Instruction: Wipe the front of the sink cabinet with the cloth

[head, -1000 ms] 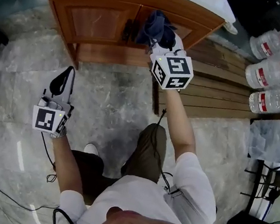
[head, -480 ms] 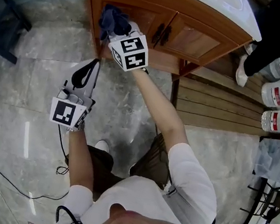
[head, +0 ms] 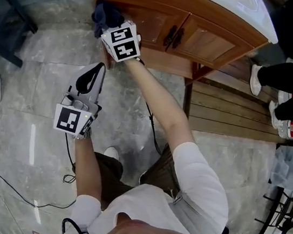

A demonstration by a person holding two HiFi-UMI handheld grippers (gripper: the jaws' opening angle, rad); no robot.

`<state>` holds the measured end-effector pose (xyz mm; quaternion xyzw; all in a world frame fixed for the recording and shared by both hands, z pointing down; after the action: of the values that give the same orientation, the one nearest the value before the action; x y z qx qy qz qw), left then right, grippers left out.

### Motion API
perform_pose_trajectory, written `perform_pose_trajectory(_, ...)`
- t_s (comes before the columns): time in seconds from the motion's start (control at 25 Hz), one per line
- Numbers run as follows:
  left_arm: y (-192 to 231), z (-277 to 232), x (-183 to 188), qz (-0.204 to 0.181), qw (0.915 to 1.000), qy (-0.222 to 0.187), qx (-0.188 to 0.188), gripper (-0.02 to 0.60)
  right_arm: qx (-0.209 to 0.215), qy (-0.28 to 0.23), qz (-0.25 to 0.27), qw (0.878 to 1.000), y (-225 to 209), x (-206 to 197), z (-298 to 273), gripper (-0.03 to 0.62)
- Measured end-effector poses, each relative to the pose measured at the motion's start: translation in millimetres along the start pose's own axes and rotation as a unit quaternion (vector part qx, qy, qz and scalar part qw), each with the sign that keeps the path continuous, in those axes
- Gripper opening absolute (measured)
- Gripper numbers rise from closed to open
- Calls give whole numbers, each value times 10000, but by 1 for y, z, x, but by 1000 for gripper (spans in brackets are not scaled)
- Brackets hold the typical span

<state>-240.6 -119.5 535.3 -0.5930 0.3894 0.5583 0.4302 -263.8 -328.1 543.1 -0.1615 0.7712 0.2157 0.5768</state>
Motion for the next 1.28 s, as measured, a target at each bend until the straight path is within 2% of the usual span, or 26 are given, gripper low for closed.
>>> perform_pose_trajectory(0.24, -1, -2, -2, -8, 10000, 97, 4, 2, -188, 2, -47, 9998, -12, -3, 15, 94)
perform_pose_trajectory(0.44, 0, -6, -3, -41, 9999, 108, 47, 2, -504, 56, -106, 9987, -37, -14, 35, 89)
perform_pose_trajectory(0.88, 7, -7, -4, 200, 9997, 47, 94, 2, -1324, 219, -267, 9906, -95, -43, 107, 92)
perform_pose_trajectory(1.28, 7, -8, -10, 225, 9997, 96, 77, 2, -1818, 219, -183, 9829, -131, -58, 173, 94)
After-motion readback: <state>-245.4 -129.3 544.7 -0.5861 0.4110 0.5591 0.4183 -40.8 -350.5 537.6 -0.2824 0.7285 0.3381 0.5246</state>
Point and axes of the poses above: the fingertips, and each gripper's own axes: z backward along the fingers, y to its left, x out of its top, the point moved 6 cm from there along z, backward along the fingers, and after that the axes turned 8 degrees about y, right-handed, at the moved point
